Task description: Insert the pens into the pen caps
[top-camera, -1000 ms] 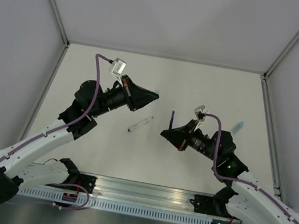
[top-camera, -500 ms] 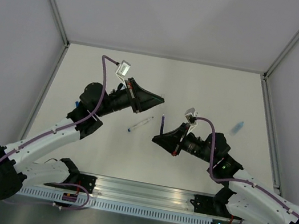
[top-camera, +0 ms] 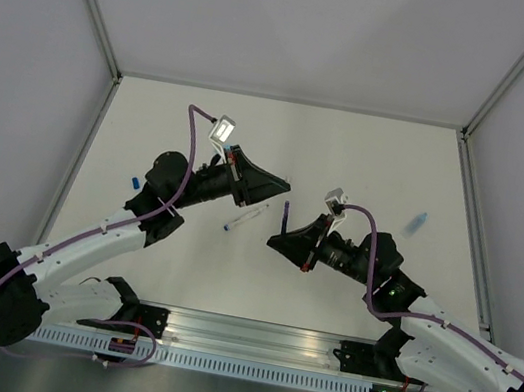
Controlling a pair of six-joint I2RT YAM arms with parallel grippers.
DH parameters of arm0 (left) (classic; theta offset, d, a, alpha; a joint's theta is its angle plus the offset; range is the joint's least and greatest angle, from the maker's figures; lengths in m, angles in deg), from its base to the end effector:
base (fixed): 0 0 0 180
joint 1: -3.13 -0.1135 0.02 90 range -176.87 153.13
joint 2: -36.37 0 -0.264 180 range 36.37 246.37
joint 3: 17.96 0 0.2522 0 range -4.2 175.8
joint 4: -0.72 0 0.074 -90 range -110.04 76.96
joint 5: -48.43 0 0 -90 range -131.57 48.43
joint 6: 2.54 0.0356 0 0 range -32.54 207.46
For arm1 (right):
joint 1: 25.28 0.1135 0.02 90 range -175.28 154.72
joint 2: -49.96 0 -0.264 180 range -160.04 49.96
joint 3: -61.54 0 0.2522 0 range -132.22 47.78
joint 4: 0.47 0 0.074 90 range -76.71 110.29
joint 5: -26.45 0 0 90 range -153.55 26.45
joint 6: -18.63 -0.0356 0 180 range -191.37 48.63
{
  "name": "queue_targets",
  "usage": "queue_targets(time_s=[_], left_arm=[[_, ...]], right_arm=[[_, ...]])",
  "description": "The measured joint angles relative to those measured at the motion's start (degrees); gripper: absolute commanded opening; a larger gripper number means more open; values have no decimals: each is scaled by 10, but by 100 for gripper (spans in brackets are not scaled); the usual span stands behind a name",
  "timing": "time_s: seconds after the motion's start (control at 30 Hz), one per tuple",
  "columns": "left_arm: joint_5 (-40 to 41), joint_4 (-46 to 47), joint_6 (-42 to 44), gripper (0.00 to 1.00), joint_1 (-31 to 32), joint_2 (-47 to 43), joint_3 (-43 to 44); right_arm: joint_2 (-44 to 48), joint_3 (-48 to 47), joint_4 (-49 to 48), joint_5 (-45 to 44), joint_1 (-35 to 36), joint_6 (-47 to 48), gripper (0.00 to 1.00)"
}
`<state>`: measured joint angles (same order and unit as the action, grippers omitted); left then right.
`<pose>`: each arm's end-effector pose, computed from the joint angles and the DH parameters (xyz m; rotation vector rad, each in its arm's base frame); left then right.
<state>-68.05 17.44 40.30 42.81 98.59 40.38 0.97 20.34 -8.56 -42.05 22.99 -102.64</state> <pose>0.1837 -0.1730 0.3535 0.3431 1.5235 -1.5466 0.1259 0.1607 0.2791 -0.5763 1.6451 1.3510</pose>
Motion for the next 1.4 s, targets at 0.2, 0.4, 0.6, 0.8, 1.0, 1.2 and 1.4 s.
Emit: queue_targets(time_s=[0.2, 0.4, 0.6, 0.8, 1.0, 1.2, 1.4], left_arm=[[-10, 10, 0, 2, 4, 4, -5], [-12, 19, 1, 2, 9, 8, -19], [-13, 37, 8, 2, 12, 8, -30], [-22, 67, 21, 2, 17, 8, -48], [-21, 71, 49, 2, 24, 8, -54], [-19, 49, 68, 2, 26, 8, -50], [-19, 21, 70, 2, 29, 9, -48]], right_arm=[[-2, 0, 0, -8, 1, 0, 0], [-2, 0, 9, -16, 3, 0, 0], [11, 0, 30, -24, 5, 1, 0], [26, 5, 50, -30, 8, 2, 0], [29, 6, 61, -29, 9, 2, 0], [28, 6, 72, -27, 9, 3, 0], [34, 8, 83, -37, 9, 9, 0]])
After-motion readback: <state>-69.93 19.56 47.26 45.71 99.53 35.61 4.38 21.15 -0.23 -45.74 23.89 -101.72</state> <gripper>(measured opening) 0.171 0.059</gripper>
